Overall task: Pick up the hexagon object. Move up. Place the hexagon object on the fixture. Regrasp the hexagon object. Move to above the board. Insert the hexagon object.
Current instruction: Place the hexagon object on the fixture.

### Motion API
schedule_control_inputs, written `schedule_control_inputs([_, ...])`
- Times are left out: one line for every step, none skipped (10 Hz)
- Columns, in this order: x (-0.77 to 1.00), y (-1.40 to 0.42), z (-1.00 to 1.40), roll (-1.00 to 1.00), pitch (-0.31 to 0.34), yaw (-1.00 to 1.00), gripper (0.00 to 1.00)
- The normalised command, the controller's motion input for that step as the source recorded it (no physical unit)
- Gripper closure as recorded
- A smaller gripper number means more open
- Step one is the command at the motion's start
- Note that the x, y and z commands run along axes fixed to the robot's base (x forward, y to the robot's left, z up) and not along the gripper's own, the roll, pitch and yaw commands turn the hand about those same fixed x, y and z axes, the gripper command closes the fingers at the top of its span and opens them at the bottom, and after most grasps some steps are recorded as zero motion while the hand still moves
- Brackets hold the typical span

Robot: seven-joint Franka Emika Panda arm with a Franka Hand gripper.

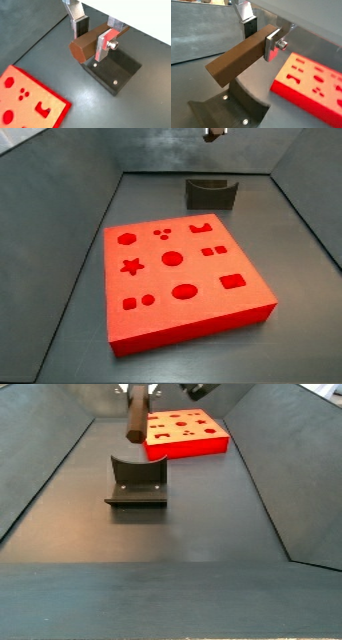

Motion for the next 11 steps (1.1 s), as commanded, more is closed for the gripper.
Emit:
schedule_control_inputs([0.09, 0.05, -0.01, -0.93, 0.186, -0.14, 1.00])
schedule_control_inputs([0.07, 0.05, -0.01, -0.76, 0.139, -0.15, 1.00])
schedule_control_inputs([0.07, 0.05, -0.02, -0.58, 0.102, -0.15, 1.00])
schedule_control_inputs([0.08, 0.05, -0.02, -0.35, 0.075, -0.15, 1.00])
schedule_control_inputs([0.08, 0.03, -0.01, -0.24, 0.060, -0.13, 1.00])
schedule_control_inputs([0.13, 0.13, -1.00, -1.00, 0.186, -0.12, 1.00])
schedule_control_inputs([0.14, 0.14, -1.00, -1.00, 0.172, -0.13, 1.00])
schedule_control_inputs([0.15, 0.14, -1.00, -1.00, 0.193, -0.15, 1.00])
schedule_control_inputs([0.17, 0.14, -1.00, -0.83, 0.173, -0.18, 1.00])
schedule_control_inputs([0.19, 0.14, -1.00, -0.62, 0.130, -0.20, 1.00])
schedule_control_inputs([0.19, 0.14, -1.00, -0.51, 0.110, -0.20, 1.00])
